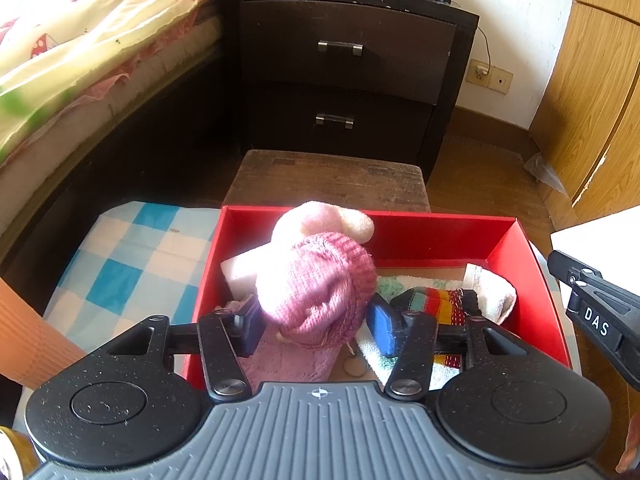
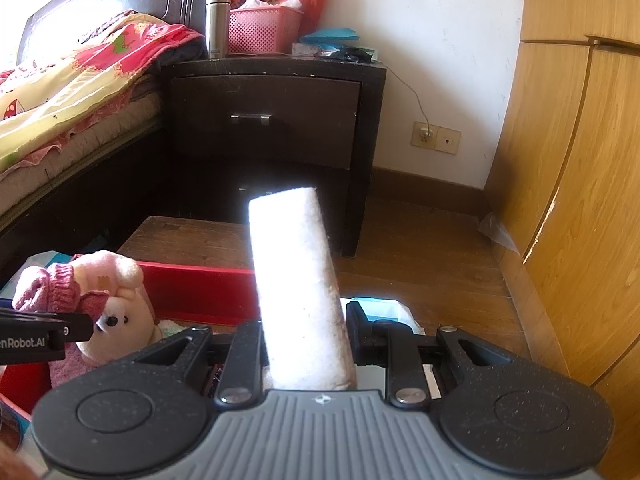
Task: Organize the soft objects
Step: 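Lower and open the left tool into the box while the right tool releases the white pad, then move the open left tool to the blue masks and right tool to the pig plush, then grasp the blue face masks with the left tool while the right tool grasps the pink pig plush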
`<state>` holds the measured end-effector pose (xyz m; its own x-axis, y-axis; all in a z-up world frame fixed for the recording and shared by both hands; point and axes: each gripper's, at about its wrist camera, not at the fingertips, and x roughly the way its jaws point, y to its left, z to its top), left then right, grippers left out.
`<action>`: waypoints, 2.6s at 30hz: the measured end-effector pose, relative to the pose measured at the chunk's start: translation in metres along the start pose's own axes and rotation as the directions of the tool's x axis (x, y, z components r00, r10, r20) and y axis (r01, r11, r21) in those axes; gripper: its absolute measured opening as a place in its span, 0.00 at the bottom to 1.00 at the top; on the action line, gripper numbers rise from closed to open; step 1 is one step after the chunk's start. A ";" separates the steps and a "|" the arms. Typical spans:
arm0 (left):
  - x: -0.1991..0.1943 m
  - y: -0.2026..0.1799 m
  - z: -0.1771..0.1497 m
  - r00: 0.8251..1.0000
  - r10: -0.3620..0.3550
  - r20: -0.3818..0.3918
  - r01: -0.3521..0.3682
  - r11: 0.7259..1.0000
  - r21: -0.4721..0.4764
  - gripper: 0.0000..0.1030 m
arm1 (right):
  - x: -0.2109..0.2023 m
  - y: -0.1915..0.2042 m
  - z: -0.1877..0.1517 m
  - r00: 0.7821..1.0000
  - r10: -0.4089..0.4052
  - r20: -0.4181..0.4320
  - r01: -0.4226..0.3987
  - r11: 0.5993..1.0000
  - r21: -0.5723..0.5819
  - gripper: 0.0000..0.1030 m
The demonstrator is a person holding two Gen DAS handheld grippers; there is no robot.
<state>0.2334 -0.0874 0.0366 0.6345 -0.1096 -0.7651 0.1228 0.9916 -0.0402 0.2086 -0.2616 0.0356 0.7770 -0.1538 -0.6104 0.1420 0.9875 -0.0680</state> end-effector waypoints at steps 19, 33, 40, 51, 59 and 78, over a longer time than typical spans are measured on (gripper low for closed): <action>-0.017 0.013 0.000 0.999 0.022 0.027 -0.022 1.000 -0.001 0.74 | 0.003 -0.006 0.004 0.995 0.094 -0.037 -0.089 0.989 0.119 0.38; -0.049 0.021 -0.011 0.999 -0.026 0.038 0.026 1.000 0.008 0.76 | -0.020 -0.030 0.010 0.963 0.243 -0.116 -0.208 0.945 0.254 0.48; -0.066 0.021 -0.026 0.998 -0.062 0.025 0.061 0.998 0.029 0.77 | -0.045 -0.049 0.006 0.964 0.233 -0.127 -0.189 0.940 0.285 0.48; -0.062 0.019 -0.058 0.992 -0.098 -0.076 0.103 0.993 0.053 0.77 | -0.075 -0.042 -0.012 0.962 0.231 -0.144 -0.195 0.954 0.230 0.48; -0.064 0.012 -0.087 0.979 -0.134 -0.155 0.147 0.986 0.074 0.77 | -0.094 -0.039 -0.042 0.947 0.251 -0.201 -0.209 0.955 0.208 0.49; -0.078 0.047 -0.101 0.976 -0.135 -0.168 0.136 0.991 -0.007 0.77 | -0.092 0.046 -0.123 0.770 0.386 -0.509 -0.482 0.874 -0.066 0.64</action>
<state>0.1130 -0.0250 0.0297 0.4745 -0.2298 -0.8498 0.2025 0.9679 -0.1486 0.0681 -0.1981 -0.0078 0.3408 0.2797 -0.8976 -0.2905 0.9393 0.1824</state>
